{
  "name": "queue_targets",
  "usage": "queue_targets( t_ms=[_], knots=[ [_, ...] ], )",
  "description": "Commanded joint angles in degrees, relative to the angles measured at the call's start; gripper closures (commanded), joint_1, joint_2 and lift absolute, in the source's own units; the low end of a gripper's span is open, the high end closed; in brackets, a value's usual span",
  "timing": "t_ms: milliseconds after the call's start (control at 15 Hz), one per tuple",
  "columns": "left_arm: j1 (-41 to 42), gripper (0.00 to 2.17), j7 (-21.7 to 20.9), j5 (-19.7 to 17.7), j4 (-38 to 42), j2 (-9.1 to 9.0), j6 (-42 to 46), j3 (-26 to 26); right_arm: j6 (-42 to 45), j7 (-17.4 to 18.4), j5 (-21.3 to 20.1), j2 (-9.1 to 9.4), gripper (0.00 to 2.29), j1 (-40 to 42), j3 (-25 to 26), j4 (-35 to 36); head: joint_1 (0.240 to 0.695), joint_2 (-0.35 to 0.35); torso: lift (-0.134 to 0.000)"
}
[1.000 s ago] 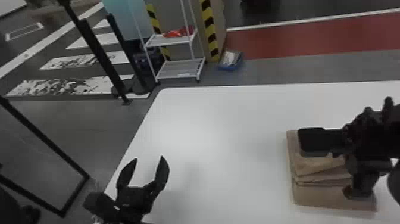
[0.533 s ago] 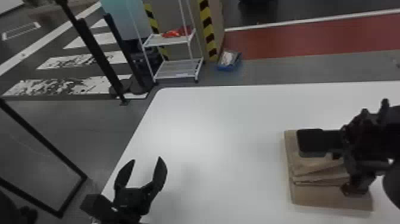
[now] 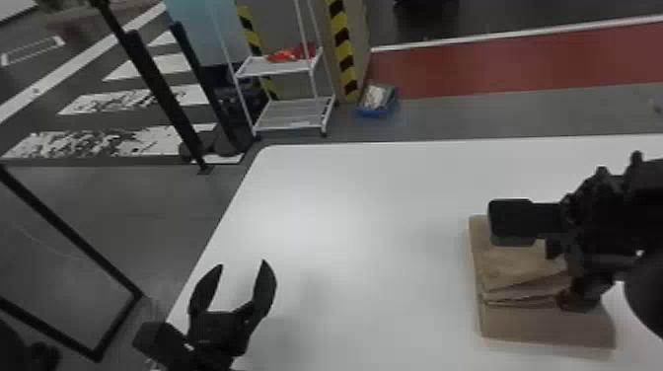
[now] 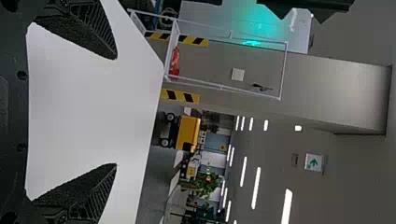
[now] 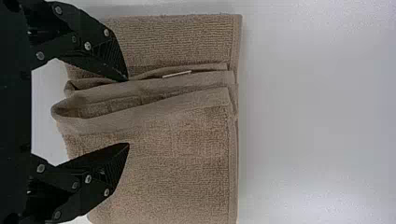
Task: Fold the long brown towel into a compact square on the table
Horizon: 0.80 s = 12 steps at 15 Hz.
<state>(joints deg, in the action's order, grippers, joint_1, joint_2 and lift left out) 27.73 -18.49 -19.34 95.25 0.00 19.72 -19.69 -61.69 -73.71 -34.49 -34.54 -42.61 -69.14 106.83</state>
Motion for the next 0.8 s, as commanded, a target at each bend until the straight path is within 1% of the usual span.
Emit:
queue_targets(
  t_ms=[0, 533, 733],
  knots=[
    [-0.1, 0.06, -0.1, 0.0, -0.1, -0.15, 0.0, 0.0, -1.4, 0.0, 0.3, 0.00, 0.42, 0.0, 0.1, 0.6, 0.695, 0.322, -0.123],
    [-0.3, 0.06, -0.1, 0.0, -0.5, -0.15, 0.0, 0.0, -1.9, -0.1, -0.4, -0.18, 0.40, 0.5, -1.4, 1.0, 0.695, 0.326, -0.123],
    [-0.3, 0.06, -0.1, 0.0, -0.5, -0.15, 0.2, 0.0, -1.7, 0.6, -0.7, -0.09, 0.41, 0.5, -1.4, 0.7, 0.695, 0.326, -0.123]
  ],
)
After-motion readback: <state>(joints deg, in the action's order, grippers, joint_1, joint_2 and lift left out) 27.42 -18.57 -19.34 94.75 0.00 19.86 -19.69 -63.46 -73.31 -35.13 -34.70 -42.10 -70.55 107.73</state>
